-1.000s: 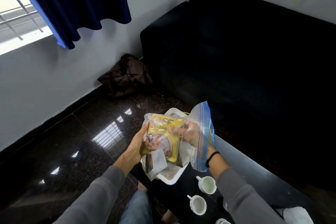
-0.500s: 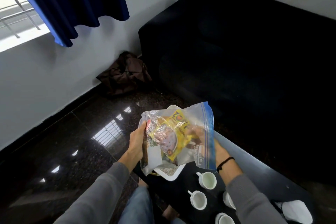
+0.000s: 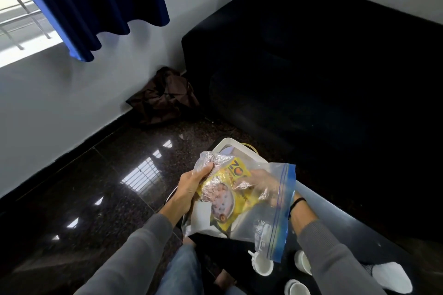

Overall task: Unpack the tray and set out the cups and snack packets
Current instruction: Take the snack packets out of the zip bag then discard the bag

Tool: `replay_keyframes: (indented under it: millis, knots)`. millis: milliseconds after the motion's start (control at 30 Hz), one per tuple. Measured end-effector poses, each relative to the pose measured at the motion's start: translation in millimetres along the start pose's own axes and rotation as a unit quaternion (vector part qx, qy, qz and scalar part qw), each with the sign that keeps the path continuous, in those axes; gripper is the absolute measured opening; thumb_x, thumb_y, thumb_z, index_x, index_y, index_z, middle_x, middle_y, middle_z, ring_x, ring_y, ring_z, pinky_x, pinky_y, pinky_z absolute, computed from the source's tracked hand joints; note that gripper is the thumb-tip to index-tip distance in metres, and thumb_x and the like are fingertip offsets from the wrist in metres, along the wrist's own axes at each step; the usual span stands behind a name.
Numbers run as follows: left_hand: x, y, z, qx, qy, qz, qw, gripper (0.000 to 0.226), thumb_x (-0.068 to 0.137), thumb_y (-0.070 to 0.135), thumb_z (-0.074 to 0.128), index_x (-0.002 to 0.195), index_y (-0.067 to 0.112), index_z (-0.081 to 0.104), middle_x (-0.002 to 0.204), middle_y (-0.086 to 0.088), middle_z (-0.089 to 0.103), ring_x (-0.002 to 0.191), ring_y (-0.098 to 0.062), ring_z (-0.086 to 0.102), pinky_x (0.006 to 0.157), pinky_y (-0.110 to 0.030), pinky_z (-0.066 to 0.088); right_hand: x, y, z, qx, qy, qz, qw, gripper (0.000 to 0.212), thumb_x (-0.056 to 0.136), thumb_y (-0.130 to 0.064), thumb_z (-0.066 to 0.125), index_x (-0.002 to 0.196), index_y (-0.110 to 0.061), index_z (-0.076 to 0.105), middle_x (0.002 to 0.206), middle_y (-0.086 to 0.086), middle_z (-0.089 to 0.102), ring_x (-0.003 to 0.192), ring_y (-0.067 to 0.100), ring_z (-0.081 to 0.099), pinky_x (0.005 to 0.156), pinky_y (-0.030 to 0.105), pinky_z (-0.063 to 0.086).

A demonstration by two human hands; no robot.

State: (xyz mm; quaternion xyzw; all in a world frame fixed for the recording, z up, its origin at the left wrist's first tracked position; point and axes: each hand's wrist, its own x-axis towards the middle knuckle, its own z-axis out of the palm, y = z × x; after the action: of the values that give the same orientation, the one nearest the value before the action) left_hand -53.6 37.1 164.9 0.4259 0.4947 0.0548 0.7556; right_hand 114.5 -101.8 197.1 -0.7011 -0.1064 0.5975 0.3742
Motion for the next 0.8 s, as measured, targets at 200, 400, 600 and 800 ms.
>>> replay_keyframes:
  millis: [200,400,600,800]
  knots:
    - [-2.5,-4.0,0.5,-0.016,0.013,0.063,0.998,0.031,0.088,0.031,0.078,0.099,0.003,0.072,0.083,-0.017,0.080,0.061,-0.022,0.076,0.050,-0.027,0.059,2.2,7.5,-1.8,-0.010,-0.035,-0.048,0.998,0.016,0.094,0.001,0.068,0.109,-0.002,0.070,0.102,0.011,0.075,0.085,0.010,0.078,0.073,0.024,0.062]
    - [-2.8,-4.2,-4.8,-0.016,0.027,0.078,0.996,0.028,0.088,0.034,0.078,0.072,0.012,0.071,0.061,-0.001,0.074,0.044,-0.011,0.067,0.040,-0.019,0.050,3.5,15.8,-6.7,0.056,-0.020,-0.015,0.998,0.024,0.099,0.007,0.053,0.118,0.002,0.067,0.083,-0.006,0.071,0.065,0.001,0.071,0.063,0.017,0.058]
    - [6.5,-10.9,-21.9,-0.028,0.073,0.064,0.995,0.031,0.090,0.034,0.076,0.073,0.009,0.069,0.064,-0.003,0.073,0.047,-0.009,0.066,0.042,-0.019,0.050,-0.1,35.4,-16.3,0.171,0.018,-0.053,0.984,0.053,0.098,0.008,0.054,0.056,-0.014,0.078,0.060,0.005,0.071,0.048,0.011,0.070,0.046,0.023,0.058]
    - [19.7,-26.3,-31.4,-0.050,0.064,0.046,0.996,0.027,0.093,0.031,0.073,0.099,0.005,0.076,0.086,-0.012,0.081,0.067,-0.020,0.078,0.052,-0.027,0.059,17.2,45.8,-7.2,0.184,0.064,-0.014,0.981,0.019,0.094,0.006,0.063,0.111,0.015,0.064,0.108,0.035,0.065,0.096,0.043,0.067,0.082,0.045,0.060]
